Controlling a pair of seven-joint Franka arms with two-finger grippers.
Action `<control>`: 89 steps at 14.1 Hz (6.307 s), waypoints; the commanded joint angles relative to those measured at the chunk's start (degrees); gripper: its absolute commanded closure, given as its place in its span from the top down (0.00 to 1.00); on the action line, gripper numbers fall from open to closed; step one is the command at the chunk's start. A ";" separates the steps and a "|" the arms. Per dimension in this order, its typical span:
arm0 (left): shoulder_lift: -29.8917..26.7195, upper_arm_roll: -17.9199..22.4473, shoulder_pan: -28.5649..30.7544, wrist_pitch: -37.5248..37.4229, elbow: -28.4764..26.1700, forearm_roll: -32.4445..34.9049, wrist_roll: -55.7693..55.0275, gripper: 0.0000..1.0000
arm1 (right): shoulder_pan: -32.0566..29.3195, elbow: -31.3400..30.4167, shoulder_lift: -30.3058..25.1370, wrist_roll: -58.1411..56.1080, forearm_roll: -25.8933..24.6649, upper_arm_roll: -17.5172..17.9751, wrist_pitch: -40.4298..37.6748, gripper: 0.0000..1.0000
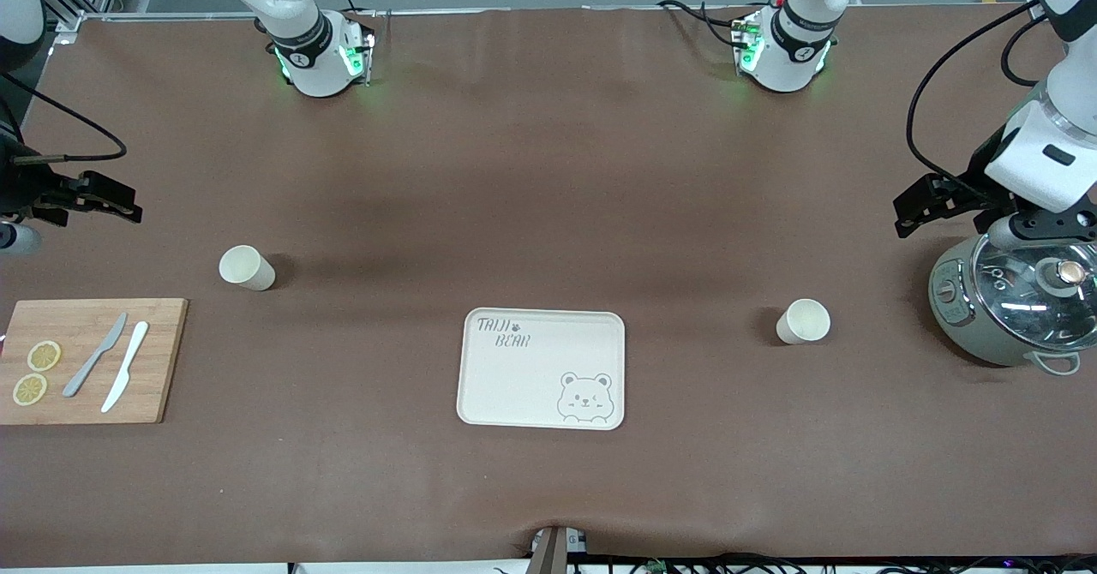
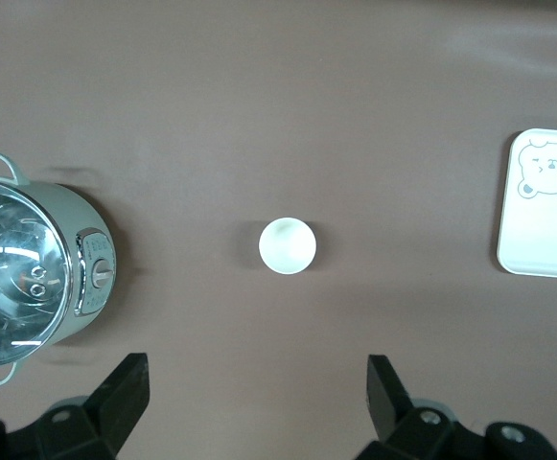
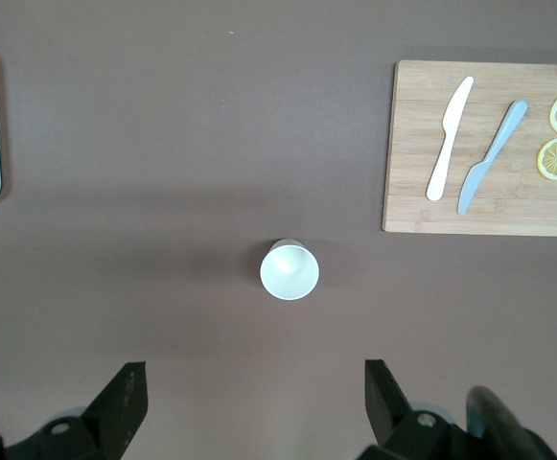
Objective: Place white IKEA cup upright on tray with both arms
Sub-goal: 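Move the left gripper down toward the white cup near it, then lower the left gripper around the white cup and close it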
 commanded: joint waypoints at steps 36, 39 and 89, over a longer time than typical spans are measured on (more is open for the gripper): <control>7.55 0.36 1.13 2.63 1.77 -0.04 5.98 1.00 | -0.94 0.71 0.58 0.39 -0.65 0.50 -0.15 1.00; 7.64 0.36 1.04 2.63 1.77 -0.04 5.89 1.00 | -0.94 0.71 0.58 0.39 -0.65 0.50 -0.15 1.00; 25.13 -1.39 1.74 32.86 -13.26 0.14 4.84 0.00 | -0.59 0.89 3.48 -0.05 -0.91 0.67 3.63 1.00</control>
